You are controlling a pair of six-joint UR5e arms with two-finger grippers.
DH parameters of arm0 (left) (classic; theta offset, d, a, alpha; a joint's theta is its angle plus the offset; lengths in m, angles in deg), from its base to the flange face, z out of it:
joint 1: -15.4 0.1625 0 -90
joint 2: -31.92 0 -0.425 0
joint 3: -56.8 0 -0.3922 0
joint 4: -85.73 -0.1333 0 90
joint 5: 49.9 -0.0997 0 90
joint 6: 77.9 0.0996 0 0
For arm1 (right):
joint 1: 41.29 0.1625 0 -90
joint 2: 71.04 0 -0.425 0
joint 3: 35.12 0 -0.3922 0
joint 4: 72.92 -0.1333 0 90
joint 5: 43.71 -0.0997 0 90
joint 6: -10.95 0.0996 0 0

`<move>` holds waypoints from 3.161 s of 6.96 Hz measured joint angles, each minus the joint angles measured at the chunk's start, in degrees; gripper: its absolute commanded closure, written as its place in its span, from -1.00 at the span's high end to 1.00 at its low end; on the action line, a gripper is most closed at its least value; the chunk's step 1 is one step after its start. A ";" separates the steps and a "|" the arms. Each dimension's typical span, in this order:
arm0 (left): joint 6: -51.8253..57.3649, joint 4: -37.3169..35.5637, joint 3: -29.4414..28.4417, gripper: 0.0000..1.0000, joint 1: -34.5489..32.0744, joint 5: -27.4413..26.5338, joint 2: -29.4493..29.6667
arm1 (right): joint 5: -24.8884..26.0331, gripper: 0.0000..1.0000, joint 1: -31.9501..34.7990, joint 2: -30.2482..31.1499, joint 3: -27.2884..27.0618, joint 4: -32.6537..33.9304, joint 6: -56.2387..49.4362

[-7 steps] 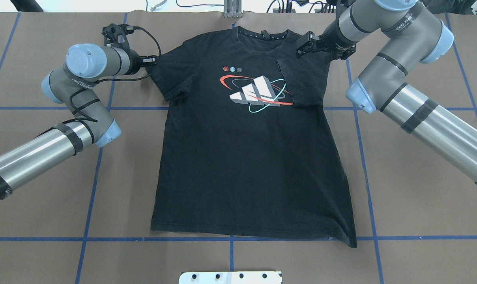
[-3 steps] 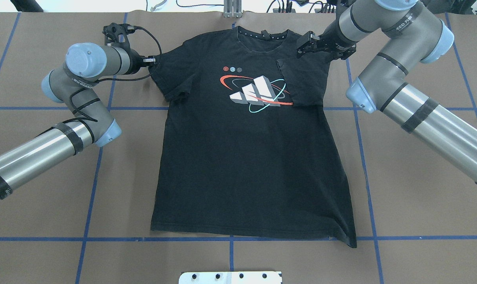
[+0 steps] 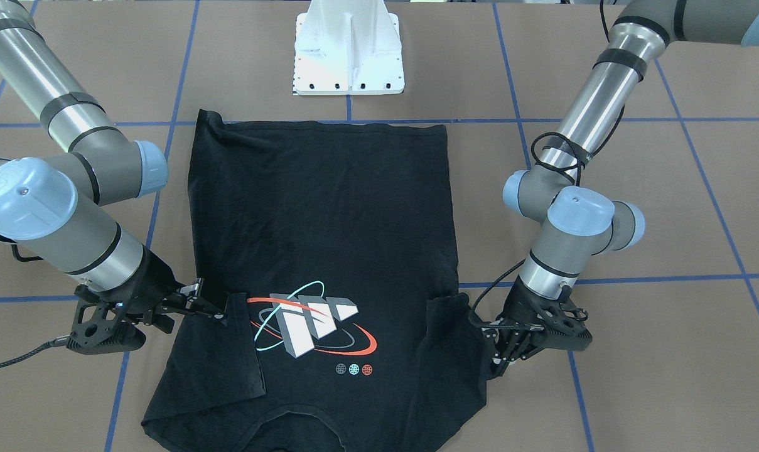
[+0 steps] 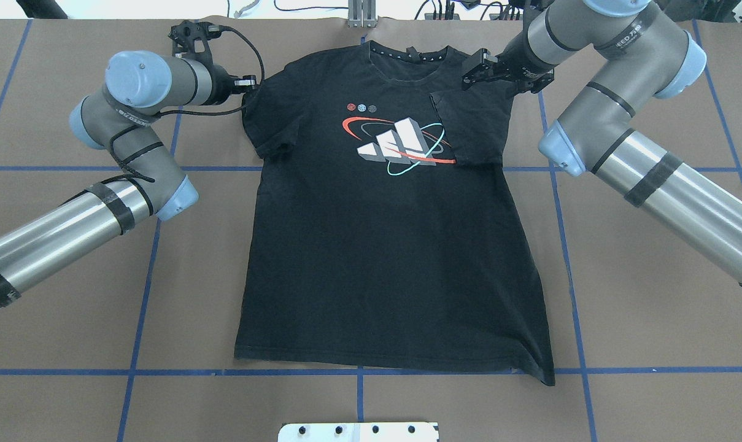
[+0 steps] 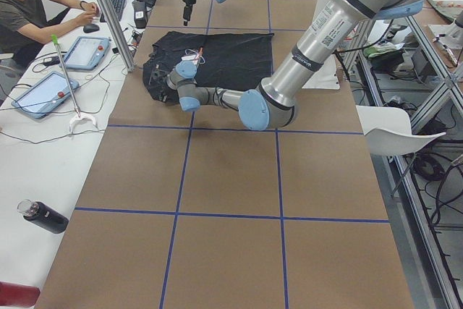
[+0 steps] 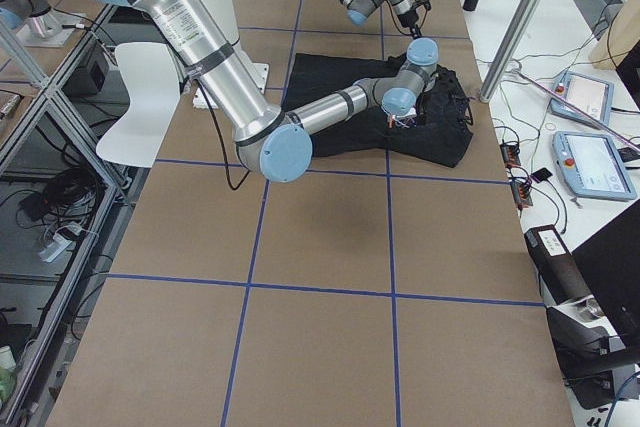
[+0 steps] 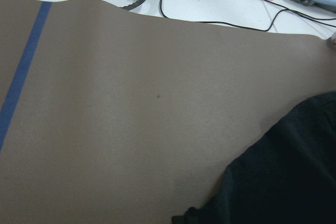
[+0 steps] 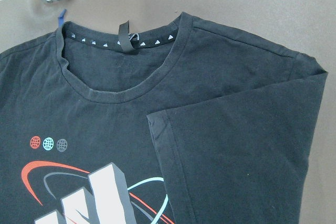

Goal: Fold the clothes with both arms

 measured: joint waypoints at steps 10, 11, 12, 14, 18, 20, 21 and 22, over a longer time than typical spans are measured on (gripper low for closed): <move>-14.76 -6.06 -3.47 -1.00 7.78 -2.87 14.72 | -4.80 1.00 4.04 4.20 -0.64 -0.52 -4.92; -14.87 -5.17 -3.58 -1.00 8.22 -2.96 14.87 | -5.00 1.00 4.20 4.49 -0.66 -0.52 -5.33; -14.91 -4.52 -3.64 -0.99 8.46 -3.00 14.90 | -5.06 1.00 4.34 4.61 -0.68 -0.53 -5.48; -14.93 -3.78 -3.71 0.99 8.61 -3.01 14.86 | -5.12 1.00 4.39 4.65 -0.69 -0.53 -5.53; -16.66 -2.29 -1.74 1.00 8.01 -2.33 13.96 | -6.30 1.00 4.31 4.92 -2.19 -0.49 -4.58; -17.21 -2.61 8.49 1.00 6.98 2.26 6.62 | -9.93 1.00 4.23 8.08 -7.47 -0.34 -1.85; -17.39 -3.88 15.72 1.00 6.19 6.02 1.23 | -11.00 1.00 3.96 10.80 -11.03 -0.17 0.30; -17.55 -7.49 23.51 1.00 5.59 9.58 -3.75 | -11.70 1.00 3.37 13.47 -14.32 -0.13 3.50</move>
